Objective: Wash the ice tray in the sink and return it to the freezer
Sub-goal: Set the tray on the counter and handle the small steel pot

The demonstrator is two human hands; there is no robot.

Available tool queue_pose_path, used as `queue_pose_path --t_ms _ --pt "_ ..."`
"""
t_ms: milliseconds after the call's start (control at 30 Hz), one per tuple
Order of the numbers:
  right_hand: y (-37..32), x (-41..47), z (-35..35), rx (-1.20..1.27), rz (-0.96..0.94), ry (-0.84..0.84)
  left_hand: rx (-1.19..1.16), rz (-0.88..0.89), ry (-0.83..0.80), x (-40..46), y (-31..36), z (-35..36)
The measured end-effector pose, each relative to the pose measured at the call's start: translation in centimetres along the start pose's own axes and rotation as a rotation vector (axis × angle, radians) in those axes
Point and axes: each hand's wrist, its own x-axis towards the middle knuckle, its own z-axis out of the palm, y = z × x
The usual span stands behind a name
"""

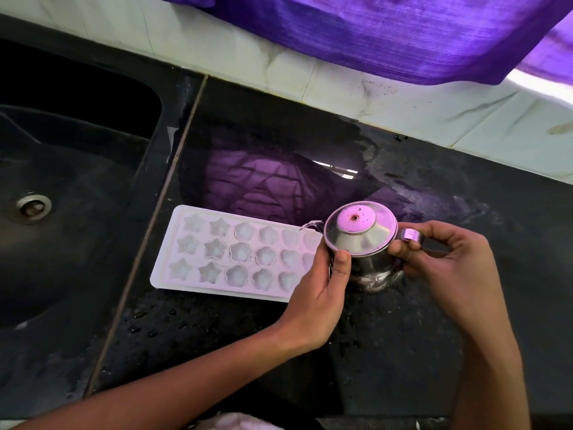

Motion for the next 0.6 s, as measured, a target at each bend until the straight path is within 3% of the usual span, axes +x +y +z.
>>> queue_pose_path --t_ms 233,600 --pt "-0.1 -0.6 -0.1 0.121 -0.035 0.012 0.025 0.075 0.021 -0.3 0.4 0.3" --pt "0.0 -1.8 -0.3 0.043 -0.037 -0.025 0.05 0.065 0.054 -1.7 -0.8 1.2"
